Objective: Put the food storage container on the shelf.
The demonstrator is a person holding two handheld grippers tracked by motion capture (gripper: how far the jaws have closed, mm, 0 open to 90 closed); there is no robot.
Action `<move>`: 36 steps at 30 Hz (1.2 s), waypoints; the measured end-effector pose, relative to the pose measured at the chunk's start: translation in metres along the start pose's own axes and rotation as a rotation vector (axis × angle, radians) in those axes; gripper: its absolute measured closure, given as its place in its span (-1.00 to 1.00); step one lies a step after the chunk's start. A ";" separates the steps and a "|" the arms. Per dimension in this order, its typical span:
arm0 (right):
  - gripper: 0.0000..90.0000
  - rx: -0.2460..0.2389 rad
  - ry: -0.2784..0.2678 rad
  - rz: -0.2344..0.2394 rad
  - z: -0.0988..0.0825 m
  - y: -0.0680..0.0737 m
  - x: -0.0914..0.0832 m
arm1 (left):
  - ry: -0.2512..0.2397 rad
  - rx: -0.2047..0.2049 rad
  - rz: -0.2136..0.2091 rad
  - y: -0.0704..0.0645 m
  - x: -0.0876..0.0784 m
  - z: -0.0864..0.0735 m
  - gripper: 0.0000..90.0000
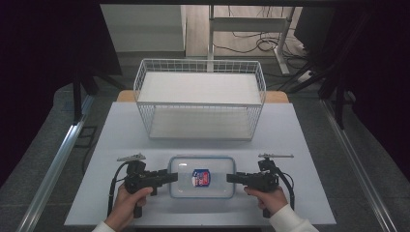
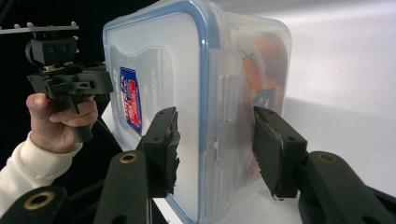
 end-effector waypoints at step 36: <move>0.16 -0.056 -0.036 -0.006 0.028 0.000 0.009 | -0.020 0.008 -0.011 0.010 0.010 0.029 0.10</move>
Point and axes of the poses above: each handheld gripper's, and its own axes: x roughly forward along the jaws, z roughly out of its top, y roughly to its left, the point moved 4 cm from there along x, roughly forward along the jaws, and after that the axes turned 13 degrees about -y, right-handed, at the moved point
